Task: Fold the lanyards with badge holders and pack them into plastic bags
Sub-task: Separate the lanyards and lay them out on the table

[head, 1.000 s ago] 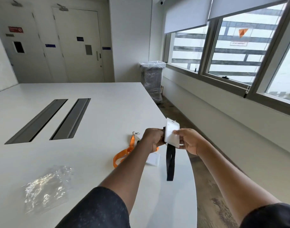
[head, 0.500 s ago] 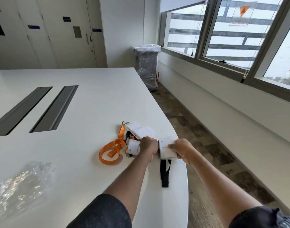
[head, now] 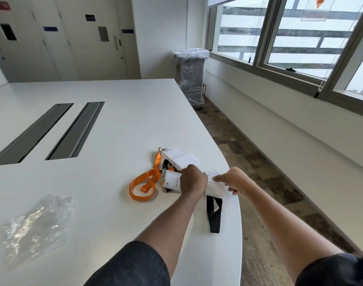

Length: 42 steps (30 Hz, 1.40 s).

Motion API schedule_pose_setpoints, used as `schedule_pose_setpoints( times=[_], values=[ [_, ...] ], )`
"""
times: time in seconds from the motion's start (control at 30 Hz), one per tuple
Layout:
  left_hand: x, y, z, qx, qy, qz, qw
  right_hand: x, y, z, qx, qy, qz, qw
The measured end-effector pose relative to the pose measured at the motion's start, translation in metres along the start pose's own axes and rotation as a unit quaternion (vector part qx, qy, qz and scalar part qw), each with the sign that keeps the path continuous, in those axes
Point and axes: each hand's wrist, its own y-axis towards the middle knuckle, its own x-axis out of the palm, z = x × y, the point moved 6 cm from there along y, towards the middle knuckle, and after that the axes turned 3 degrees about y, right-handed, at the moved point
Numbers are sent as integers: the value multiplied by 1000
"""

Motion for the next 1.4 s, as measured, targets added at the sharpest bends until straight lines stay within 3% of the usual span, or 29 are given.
schedule_pose_setpoints(
  times=[0.1,0.2,0.33,0.57,0.8,0.9,1.03,1.13,1.27,1.4],
  values=[
    [-24,-4,-2,31,28,41,998,-8,-13,-27,-49,-114,111,986],
    [-56,-3,-14,36,30,101,994,-1,-29,-72,-177,-114,201,957],
    [-92,3,-39,35,43,145,988,53,-41,-116,-300,-133,57,943],
    [-120,12,-95,-10,128,104,986,137,-54,-137,-378,-231,-98,891],
    [-122,19,-111,13,133,57,989,161,-42,-151,-374,-328,-62,865],
    [-121,21,-109,57,116,43,991,154,-38,-153,-363,-273,-38,890],
    [-118,21,-109,134,73,-16,988,124,-41,-166,-340,-96,-5,936],
    [-117,17,-107,164,86,-34,982,92,-48,-183,-355,-30,47,933],
    [-122,12,-99,192,110,2,975,54,-59,-203,-355,65,87,929],
    [-128,10,-96,177,122,22,976,30,-75,-220,-363,120,73,921]
  ],
)
